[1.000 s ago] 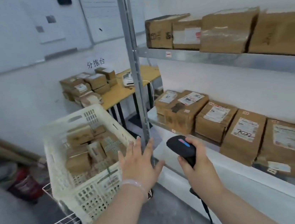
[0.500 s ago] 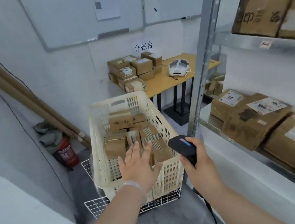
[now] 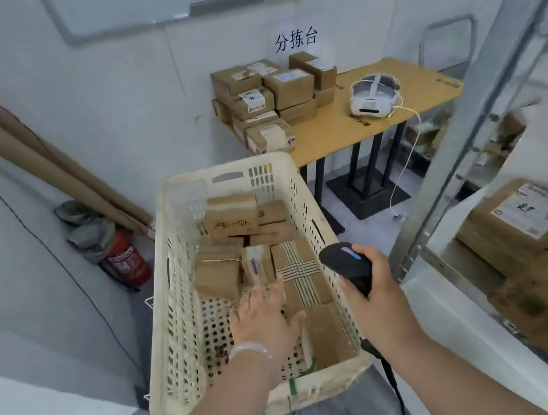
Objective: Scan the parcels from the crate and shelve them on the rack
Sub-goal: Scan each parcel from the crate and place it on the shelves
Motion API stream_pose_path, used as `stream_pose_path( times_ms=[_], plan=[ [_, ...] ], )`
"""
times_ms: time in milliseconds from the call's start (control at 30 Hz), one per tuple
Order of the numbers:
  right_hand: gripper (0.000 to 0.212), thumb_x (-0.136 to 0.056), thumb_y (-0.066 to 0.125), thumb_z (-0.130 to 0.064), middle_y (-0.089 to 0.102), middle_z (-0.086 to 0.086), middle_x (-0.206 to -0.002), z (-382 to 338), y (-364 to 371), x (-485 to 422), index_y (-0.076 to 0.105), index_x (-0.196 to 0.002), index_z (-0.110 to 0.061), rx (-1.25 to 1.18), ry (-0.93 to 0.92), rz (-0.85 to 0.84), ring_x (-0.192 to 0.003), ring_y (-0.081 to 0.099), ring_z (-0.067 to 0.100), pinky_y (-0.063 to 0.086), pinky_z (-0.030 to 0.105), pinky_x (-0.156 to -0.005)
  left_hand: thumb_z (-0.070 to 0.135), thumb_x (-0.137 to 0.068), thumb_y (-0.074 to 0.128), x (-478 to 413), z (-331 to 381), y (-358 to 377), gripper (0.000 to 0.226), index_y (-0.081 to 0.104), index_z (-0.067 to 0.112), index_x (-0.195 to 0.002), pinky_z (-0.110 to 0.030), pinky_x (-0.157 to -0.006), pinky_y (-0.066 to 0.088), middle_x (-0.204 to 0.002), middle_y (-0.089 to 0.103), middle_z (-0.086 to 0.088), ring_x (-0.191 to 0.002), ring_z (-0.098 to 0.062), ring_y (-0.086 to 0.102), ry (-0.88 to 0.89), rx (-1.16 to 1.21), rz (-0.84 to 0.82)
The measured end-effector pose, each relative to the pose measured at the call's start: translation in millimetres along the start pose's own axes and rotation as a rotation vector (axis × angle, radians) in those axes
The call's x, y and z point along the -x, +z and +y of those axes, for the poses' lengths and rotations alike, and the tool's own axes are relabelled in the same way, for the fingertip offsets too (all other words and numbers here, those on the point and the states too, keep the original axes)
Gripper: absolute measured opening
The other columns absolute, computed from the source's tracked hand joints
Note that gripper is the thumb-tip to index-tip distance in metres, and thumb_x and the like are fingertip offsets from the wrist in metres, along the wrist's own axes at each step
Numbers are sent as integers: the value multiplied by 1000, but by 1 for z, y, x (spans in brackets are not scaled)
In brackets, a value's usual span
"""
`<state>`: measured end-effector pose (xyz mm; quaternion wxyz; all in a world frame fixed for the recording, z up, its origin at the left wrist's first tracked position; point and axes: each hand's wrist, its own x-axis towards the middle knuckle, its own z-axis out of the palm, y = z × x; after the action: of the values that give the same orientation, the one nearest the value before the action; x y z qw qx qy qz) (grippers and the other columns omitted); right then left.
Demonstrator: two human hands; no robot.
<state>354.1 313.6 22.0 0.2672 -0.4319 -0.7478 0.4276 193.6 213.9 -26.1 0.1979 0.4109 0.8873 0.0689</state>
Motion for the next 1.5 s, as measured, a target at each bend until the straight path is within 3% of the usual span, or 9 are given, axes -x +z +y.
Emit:
stream_pose_path(
  times_ms=[200,333,567,767,900,967,1067,1200,1500],
  plan=[
    [58,-93,64,-28,52,-32,-107,18,20,-38,29,-108,-72,28,86,-14,-93,56,-13,43,8,-69,65,-95,41,-46,2,42,79,-6,44,-156,-54,-121,13,-168,-2,-4,-153,-32,5,38,0,-221],
    [50,-93,64,-26,53,-29,-110,31,32,-46,35,-120,-57,24,139,-25,-98,58,-7,49,16,-76,60,-95,48,-65,12,68,81,1,40,-157,-53,-121,20,-168,-5,-5,-153,-33,9,74,-19,-380],
    [50,-93,66,-27,56,-29,-108,47,36,-49,37,-122,-55,7,236,-49,-96,58,-12,48,8,-73,55,-94,56,-85,24,106,90,-5,38,-158,-44,-116,33,-165,-18,-1,-149,-34,20,55,3,-595],
    [50,-92,67,-28,60,-27,-108,55,31,-51,39,-121,-57,-30,273,-28,-92,62,-4,54,20,-76,62,-82,63,-91,46,134,105,-8,38,-156,-46,-110,39,-160,-29,-2,-145,-37,26,-61,97,-522],
    [52,-91,68,-27,58,-36,-106,62,30,-51,39,-120,-59,-49,274,-22,-98,61,-5,53,20,-81,69,-76,55,-98,58,154,109,-14,37,-155,-52,-111,35,-164,-20,2,-151,-36,0,-76,65,-467],
    [52,-91,68,-28,57,-38,-105,65,29,-50,39,-119,-61,-63,288,-32,-94,64,2,57,29,-80,69,-77,52,-100,63,160,110,-20,37,-154,-54,-111,33,-165,-21,4,-151,-38,-3,-72,22,-502],
    [52,-91,68,-28,60,-31,-103,68,26,-46,39,-117,-63,-80,290,-36,-85,65,7,58,33,-77,65,-74,62,-99,65,158,115,-18,41,-154,-50,-111,34,-163,-24,3,-150,-38,5,-131,64,-522],
    [50,-92,67,-27,63,-18,-108,64,18,-41,40,-119,-59,-110,291,-34,-91,66,7,59,35,-77,52,-71,74,-93,52,128,114,-7,47,-151,-45,-103,45,-156,-26,-4,-135,-40,37,-237,171,-481],
    [49,-92,65,-27,61,-7,-117,24,10,-44,38,-119,-56,-176,248,-33,-98,67,19,58,50,-81,33,-67,83,-54,19,23,110,10,54,-147,-42,-104,46,-158,-24,11,-140,-36,32,-150,534,-248]
  ],
)
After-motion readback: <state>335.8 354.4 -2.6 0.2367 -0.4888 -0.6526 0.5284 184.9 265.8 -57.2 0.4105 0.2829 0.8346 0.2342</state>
